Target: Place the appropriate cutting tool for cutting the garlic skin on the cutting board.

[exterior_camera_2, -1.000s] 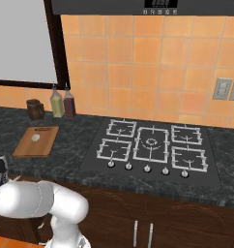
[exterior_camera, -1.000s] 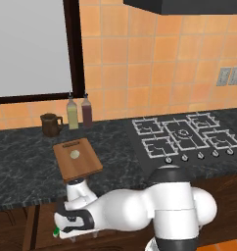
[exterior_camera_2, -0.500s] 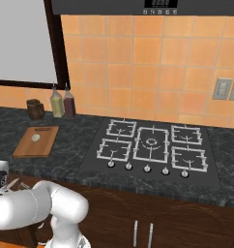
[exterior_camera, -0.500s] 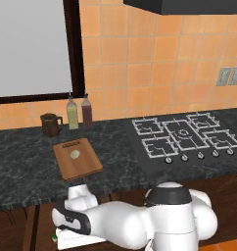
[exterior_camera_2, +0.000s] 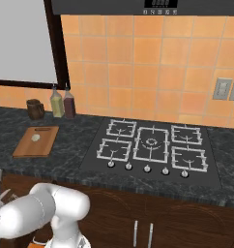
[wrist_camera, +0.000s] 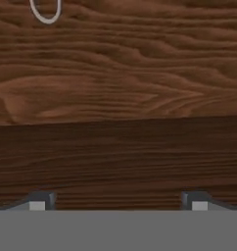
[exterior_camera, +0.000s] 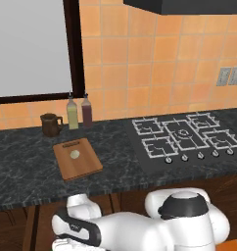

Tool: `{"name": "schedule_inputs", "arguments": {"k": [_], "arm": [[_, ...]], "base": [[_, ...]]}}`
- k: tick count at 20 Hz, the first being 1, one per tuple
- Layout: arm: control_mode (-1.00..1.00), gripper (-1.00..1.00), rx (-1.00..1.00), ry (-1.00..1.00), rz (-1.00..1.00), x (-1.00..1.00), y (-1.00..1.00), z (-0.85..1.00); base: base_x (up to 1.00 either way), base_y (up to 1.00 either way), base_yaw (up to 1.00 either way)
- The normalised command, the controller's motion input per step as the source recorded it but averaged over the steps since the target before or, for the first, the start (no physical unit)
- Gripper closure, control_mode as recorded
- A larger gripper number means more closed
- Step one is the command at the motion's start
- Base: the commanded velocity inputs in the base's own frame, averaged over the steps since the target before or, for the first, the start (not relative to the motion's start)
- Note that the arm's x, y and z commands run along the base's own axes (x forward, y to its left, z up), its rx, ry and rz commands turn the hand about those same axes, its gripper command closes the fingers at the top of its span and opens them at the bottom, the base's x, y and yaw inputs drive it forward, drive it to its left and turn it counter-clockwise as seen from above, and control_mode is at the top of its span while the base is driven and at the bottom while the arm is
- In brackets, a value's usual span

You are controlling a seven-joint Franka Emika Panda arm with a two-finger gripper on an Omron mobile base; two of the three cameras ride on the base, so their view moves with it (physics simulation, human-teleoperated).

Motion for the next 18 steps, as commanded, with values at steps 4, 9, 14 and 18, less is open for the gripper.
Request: {"name": "schedule_inputs", "arguments": {"k": [4,9,14,18], "arm": [[-1.0,-1.0,-0.16,-0.15,-0.02,0.85,0.39,0.2],[-1.0,-1.0,-0.15,-0.07,-0.01,0.79,0.38,0.04],[-1.0,-1.0,-0.17,-0.09,-0.07,0.5,0.42,0.0],[-1.0,-1.0,-0.01,-0.04,-0.07,0.19,0.07,-0.04]], "base": [[0.0,0.0,0.0],[0.0,0.0,0.0],[0.0,0.0,0.0],[0.0,0.0,0.0]]}}
